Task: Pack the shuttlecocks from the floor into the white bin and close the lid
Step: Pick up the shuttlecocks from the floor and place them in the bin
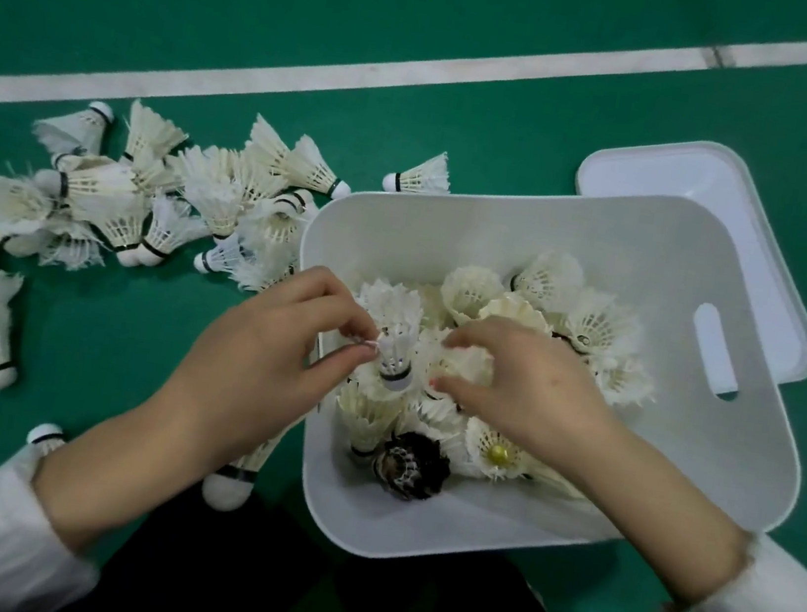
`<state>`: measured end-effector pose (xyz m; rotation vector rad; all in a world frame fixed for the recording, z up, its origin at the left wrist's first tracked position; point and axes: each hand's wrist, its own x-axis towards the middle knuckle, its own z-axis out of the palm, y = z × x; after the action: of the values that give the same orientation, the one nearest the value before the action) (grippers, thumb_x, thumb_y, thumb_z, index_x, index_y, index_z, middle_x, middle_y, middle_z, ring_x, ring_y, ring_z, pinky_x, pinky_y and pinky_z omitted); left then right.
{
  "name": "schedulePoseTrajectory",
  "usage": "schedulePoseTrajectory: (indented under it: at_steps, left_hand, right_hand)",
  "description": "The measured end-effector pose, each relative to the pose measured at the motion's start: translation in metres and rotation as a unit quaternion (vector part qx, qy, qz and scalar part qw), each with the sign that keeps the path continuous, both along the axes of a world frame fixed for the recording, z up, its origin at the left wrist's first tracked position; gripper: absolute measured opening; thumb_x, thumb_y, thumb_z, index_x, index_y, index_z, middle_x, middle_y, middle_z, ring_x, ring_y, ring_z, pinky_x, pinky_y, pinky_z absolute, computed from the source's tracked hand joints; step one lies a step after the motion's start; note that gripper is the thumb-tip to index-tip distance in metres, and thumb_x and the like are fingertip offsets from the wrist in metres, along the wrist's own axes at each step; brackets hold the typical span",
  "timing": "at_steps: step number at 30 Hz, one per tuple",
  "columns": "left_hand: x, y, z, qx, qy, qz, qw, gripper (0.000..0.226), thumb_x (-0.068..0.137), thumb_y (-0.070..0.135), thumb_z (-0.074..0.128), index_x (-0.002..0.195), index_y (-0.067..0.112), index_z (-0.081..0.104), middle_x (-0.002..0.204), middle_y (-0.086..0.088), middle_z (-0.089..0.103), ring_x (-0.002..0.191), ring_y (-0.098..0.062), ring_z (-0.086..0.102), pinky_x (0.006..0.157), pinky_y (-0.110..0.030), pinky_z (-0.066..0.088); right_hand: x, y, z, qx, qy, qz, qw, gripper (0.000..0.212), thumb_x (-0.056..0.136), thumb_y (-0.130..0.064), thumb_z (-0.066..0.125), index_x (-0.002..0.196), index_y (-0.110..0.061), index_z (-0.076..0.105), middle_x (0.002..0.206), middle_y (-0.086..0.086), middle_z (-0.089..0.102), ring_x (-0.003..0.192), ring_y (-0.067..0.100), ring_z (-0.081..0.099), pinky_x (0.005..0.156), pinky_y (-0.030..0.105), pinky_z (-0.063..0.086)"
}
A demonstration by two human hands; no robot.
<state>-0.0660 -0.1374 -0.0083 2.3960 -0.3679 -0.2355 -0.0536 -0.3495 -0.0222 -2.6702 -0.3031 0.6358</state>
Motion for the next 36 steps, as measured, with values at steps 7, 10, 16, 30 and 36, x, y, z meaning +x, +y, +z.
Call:
schedulePoseTrajectory:
  at_steps: [7,10,16,30,36]
  left_hand:
    - [0.003,-0.003,0.006,0.008,-0.043,-0.046,0.998,0.013,0.086,0.037,0.056,0.087,0.025,0.060,0.087,0.016,0.048,0.064,0.010,0.044,0.054,-0.017,0.030]
    - [0.001,-0.002,0.006,0.003,-0.052,-0.066,0.996,0.019,0.085,0.039,0.050,0.088,0.023,0.060,0.087,0.015,0.048,0.063,0.010,0.042,0.053,-0.019,0.031]
    - [-0.008,0.007,0.006,-0.008,-0.078,-0.025,0.997,0.020,0.088,0.032,0.050,0.103,0.022,0.057,0.099,0.012,0.048,0.059,0.006,0.042,0.055,-0.015,0.036]
    - [-0.012,0.033,0.003,0.013,-0.186,0.005,0.982,0.042,0.092,0.033,0.047,0.057,0.026,0.026,0.052,0.008,0.022,0.049,-0.010,0.021,0.037,-0.032,0.031]
    - [0.005,0.031,0.013,-0.068,-0.210,0.031,0.975,0.042,0.093,0.025,0.047,0.053,0.022,0.036,0.049,0.007,0.029,0.042,-0.014,0.028,0.038,-0.033,0.031]
  right_hand:
    - [0.007,0.018,0.052,0.231,-0.011,0.028,0.973,0.034,0.085,-0.030,0.061,0.118,-0.032,0.054,0.110,-0.023,0.051,0.082,0.005,0.057,0.070,0.010,0.044]
    - [-0.001,0.036,0.037,0.221,0.009,0.051,0.974,0.031,0.087,-0.021,0.061,0.117,-0.023,0.053,0.106,-0.006,0.062,0.081,0.008,0.059,0.073,0.020,0.047]
    - [-0.003,0.016,0.036,0.213,-0.015,-0.094,0.972,0.001,0.087,-0.026,0.060,0.088,-0.025,0.062,0.078,-0.011,0.066,0.069,0.000,0.063,0.061,0.017,0.048]
    - [0.024,0.046,-0.032,0.014,-0.026,0.004,1.000,0.018,0.091,-0.025,0.055,0.100,-0.014,0.066,0.098,-0.001,0.066,0.084,0.017,0.063,0.078,0.033,0.053]
    - [0.011,0.052,0.031,0.211,0.040,-0.063,0.975,0.031,0.083,-0.026,0.067,0.112,-0.033,0.057,0.108,-0.020,0.055,0.077,0.003,0.061,0.067,0.016,0.048]
